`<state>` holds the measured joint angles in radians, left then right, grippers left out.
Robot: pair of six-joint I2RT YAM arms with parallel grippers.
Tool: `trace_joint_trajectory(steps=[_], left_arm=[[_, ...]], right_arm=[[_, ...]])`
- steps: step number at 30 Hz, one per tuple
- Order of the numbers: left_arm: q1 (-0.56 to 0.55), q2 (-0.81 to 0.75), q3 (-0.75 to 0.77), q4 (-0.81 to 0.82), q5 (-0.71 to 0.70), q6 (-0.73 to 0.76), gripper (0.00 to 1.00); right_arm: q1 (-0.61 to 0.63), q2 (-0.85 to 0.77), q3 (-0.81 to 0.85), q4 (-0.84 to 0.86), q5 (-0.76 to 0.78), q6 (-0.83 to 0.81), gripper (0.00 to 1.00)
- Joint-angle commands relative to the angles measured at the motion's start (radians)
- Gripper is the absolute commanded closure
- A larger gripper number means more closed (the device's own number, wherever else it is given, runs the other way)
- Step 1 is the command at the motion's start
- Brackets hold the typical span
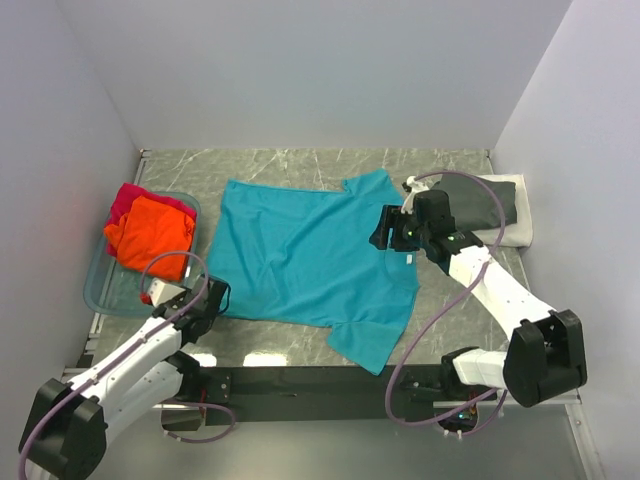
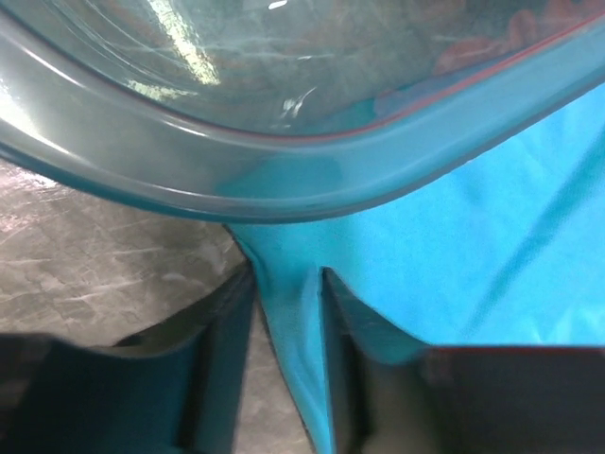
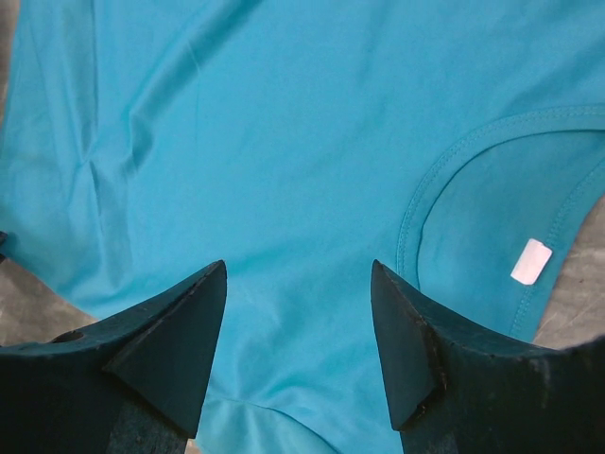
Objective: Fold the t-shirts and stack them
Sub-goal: Flatten the tshirt out
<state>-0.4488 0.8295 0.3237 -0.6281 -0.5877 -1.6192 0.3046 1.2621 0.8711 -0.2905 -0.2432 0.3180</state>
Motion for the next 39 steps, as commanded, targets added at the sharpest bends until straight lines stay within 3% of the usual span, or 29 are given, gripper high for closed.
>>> trace_joint_trajectory(steps=[1,2,3,6,9,14,26,39], left_arm=[[-0.004,0.011,-0.009,0.018,-0.003,-0.011,0.63],[-0.004,0.010,-0.012,0.019,-0.001,-0.010,0.67],[-0.004,0.010,-0.014,0.021,-0.003,-0.007,0.79],[-0.004,-0.004,-0.014,0.011,-0.008,-0.004,1.00],[-0.004,-0.024,-0.009,-0.008,-0.012,0.005,0.99],[-0.004,-0.078,0.000,-0.036,-0.020,0.036,0.99],[-0.004,-0.158,0.012,-0.042,-0.009,0.156,0.99],[-0.002,-0.187,0.000,-0.010,0.008,0.205,0.99]], right_arm=[[0.007,-0.047,0.006,-0.001,0.025,0.001,0.31],[0.007,-0.053,0.008,-0.002,0.027,0.000,0.31],[0.007,-0.056,0.008,-0.007,0.025,0.000,0.31],[0.010,-0.087,-0.009,-0.018,0.022,0.004,0.31],[0.024,-0.125,-0.030,-0.054,0.021,0.012,0.31],[0.181,-0.205,-0.087,-0.154,0.096,0.067,0.31],[0.575,-0.392,-0.303,-0.374,0.202,0.453,0.32],[0.815,-0.521,-0.365,-0.599,0.269,0.779,0.33]])
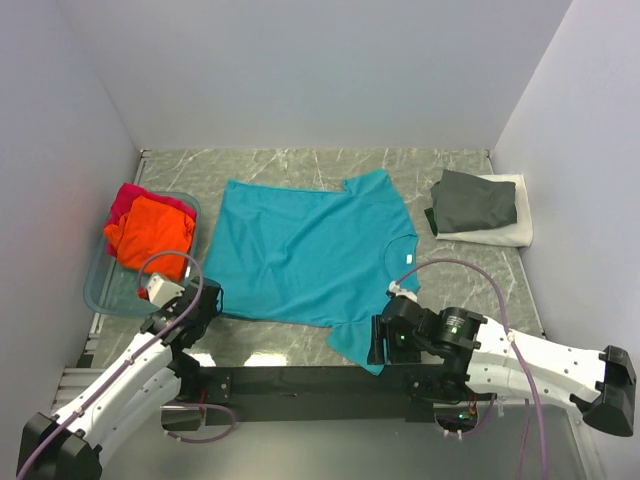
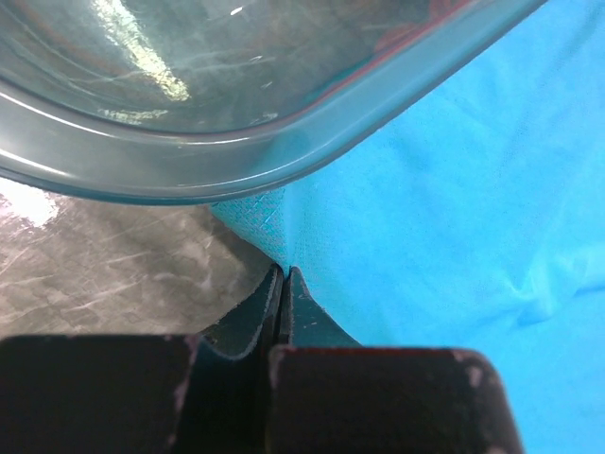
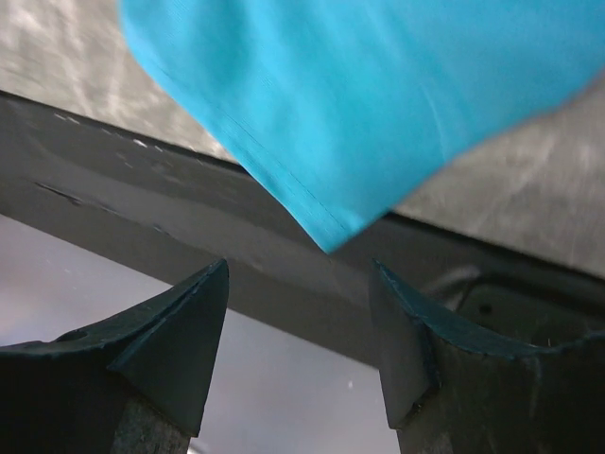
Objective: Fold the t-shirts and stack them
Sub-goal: Flatten the tshirt out
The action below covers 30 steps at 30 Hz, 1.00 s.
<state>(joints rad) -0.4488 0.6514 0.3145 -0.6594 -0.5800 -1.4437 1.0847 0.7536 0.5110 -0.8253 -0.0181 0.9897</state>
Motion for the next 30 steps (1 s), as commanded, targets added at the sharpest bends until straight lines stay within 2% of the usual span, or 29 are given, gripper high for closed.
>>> trace_joint_trajectory(steps=[1,8,30], left_arm=[[-0.004,-0.009,0.009,0.023,0.000,0.029,0.99],[-0.004,-0.007,0.009,0.027,0.012,0.043,0.99],[-0.004,-0.004,0.003,0.035,0.012,0.045,0.99]], right_arm=[[0.055,-0.011,-0.005,-0.081,0.046,0.118,0.32],[0.101,-0.005,-0.034,-0.087,0.040,0.168,0.32],[0.103,-0.017,-0.140,0.043,0.032,0.222,0.32]])
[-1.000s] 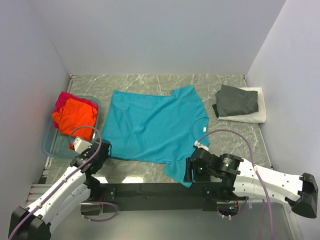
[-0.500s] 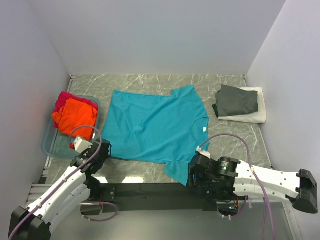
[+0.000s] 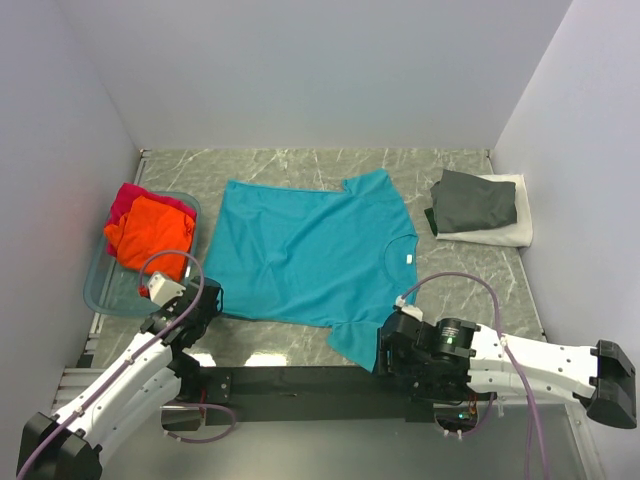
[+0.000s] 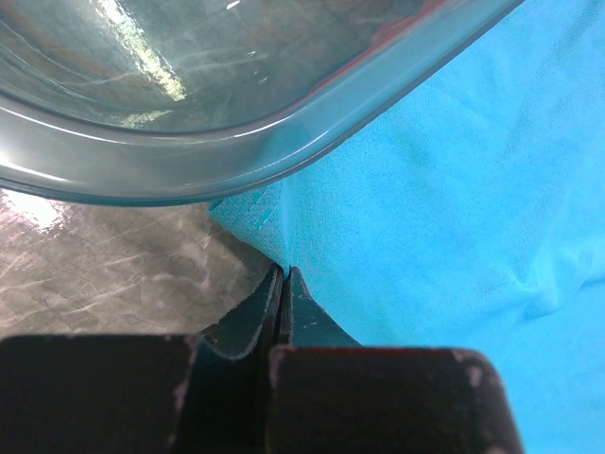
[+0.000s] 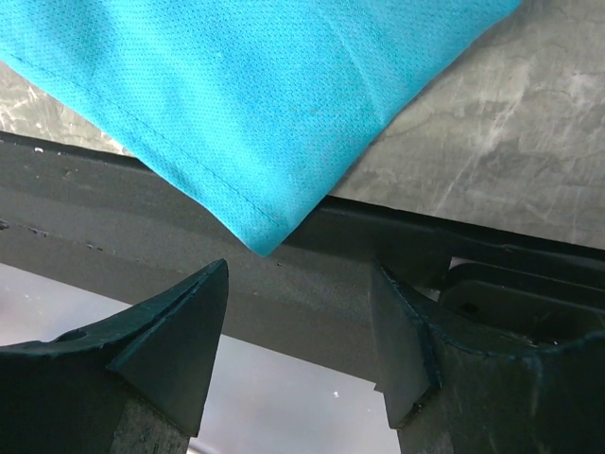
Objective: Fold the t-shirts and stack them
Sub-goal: Flatten the tshirt out
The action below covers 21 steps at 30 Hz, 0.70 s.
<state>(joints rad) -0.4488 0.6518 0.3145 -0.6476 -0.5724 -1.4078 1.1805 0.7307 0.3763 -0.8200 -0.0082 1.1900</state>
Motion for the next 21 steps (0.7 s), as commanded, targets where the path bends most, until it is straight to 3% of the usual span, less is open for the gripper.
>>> trace_joint_trajectory(steps=[1,21], left_arm=[[-0.004,-0.007,0.003,0.023,0.005,0.009,0.99],[-0.002,-0.012,0.005,0.020,0.005,0.009,1.00]], right_arm=[[0.008,0.007,-0.008,0.041,0.020,0.022,0.32],[0.007,0.021,-0.037,0.125,0.096,0.080,0.32]])
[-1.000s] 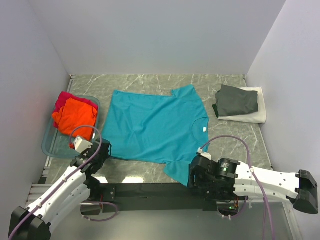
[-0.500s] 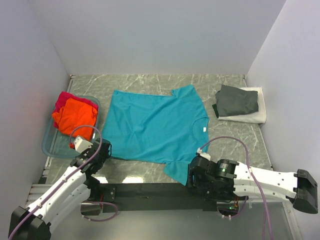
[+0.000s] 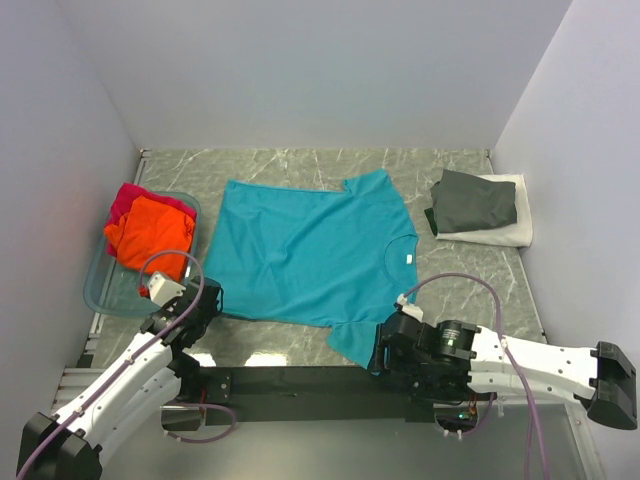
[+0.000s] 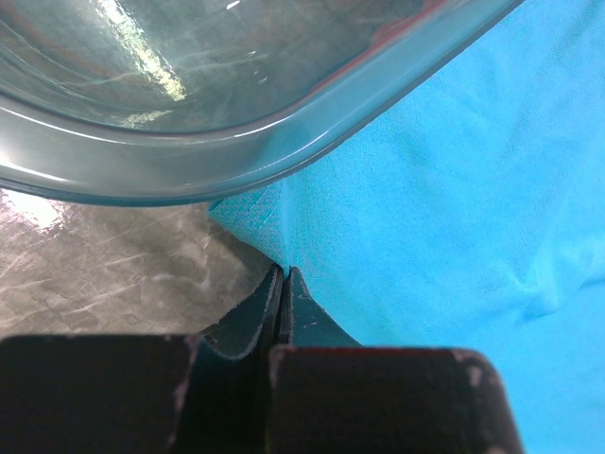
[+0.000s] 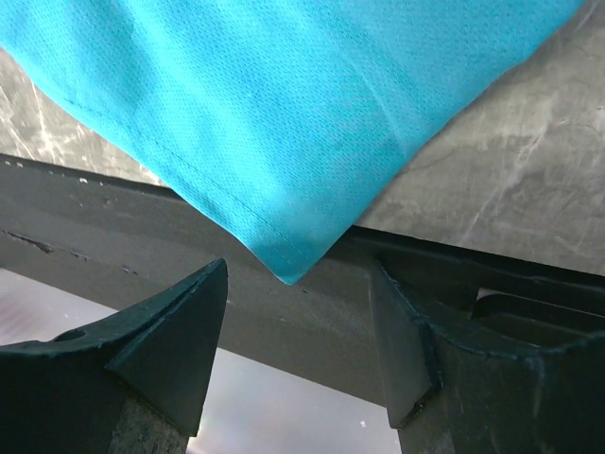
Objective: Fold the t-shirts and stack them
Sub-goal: Flatten the tshirt out
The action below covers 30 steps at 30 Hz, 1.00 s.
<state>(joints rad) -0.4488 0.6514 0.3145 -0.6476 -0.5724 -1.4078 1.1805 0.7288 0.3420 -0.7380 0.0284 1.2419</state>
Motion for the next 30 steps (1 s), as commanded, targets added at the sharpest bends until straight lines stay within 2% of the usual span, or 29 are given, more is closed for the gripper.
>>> trace_joint_trajectory(steps=[1,6,9,12,13,15,16,19,30], left_arm=[[-0.002,-0.012,0.005,0.020,0.005,0.010,0.99],[-0.002,-0.016,0.005,0.016,0.005,0.004,0.99],[-0.002,-0.019,0.003,0.016,0.005,0.003,0.99],[-0.002,-0.019,0.003,0.020,0.003,0.006,0.99],[-0.002,-0.019,0.003,0.020,0.003,0.007,0.99],[-0.002,-0.016,0.003,0.019,0.005,0.007,0.99],[-0.002,-0.016,0.003,0.019,0.005,0.007,0.99],[-0.002,-0.016,0.003,0.019,0.005,0.007,0.99],[-0.002,-0.003,0.001,0.039,0.008,0.036,0.99]], right_arm=[[0.008,0.035,0.000,0.045,0.070,0.025,0.32],[0.008,0.104,-0.003,0.100,0.065,0.010,0.35],[0.007,0.138,0.003,0.117,0.065,0.004,0.41],[0.008,0.167,0.023,0.124,0.070,-0.009,0.52],[0.007,0.173,0.026,0.127,0.070,-0.012,0.62],[0.008,0.185,0.031,0.129,0.071,-0.016,0.74],[0.008,0.185,0.037,0.127,0.073,-0.016,0.86],[0.008,0.178,0.051,0.092,0.093,-0.019,1.00],[0.007,0.100,0.172,-0.145,0.186,-0.028,1.00]])
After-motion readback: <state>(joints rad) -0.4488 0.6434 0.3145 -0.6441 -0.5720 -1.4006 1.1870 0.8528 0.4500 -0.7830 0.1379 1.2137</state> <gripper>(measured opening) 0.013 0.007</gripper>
